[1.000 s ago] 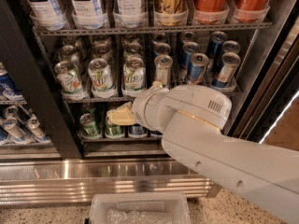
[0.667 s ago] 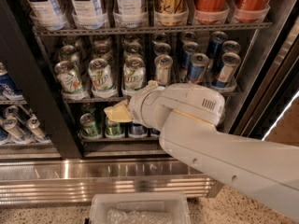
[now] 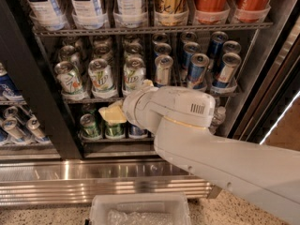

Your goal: Pick 7up can from middle shelf of fridge

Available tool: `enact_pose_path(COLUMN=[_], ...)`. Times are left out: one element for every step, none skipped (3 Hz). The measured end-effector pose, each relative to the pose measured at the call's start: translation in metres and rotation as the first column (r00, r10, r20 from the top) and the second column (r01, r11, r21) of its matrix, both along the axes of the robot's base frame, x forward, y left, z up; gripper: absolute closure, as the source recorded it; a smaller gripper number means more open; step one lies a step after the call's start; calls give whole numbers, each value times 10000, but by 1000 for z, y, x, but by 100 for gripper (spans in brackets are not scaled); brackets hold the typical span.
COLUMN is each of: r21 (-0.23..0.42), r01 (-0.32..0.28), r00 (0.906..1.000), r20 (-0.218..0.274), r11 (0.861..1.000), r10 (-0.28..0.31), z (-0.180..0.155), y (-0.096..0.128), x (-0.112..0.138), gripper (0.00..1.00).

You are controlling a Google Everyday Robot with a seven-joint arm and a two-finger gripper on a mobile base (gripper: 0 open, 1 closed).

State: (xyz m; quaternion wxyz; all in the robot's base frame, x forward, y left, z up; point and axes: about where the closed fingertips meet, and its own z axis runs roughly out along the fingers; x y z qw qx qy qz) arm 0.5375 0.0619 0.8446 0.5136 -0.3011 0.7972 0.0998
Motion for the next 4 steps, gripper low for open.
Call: enact_pose_path(r21=[-55,87,56,-65], r01=[62,330,479,597], r00=[9997,9986,9974,9967], r20=[222,409,544,553], r11=[10000,9994,9988,9982], r10=[-60,-334,-482,-592], z=[2,-4,-17,-31], y=[4,0,1,2], x=[4,31,49,59], gripper=[17,17,15,13])
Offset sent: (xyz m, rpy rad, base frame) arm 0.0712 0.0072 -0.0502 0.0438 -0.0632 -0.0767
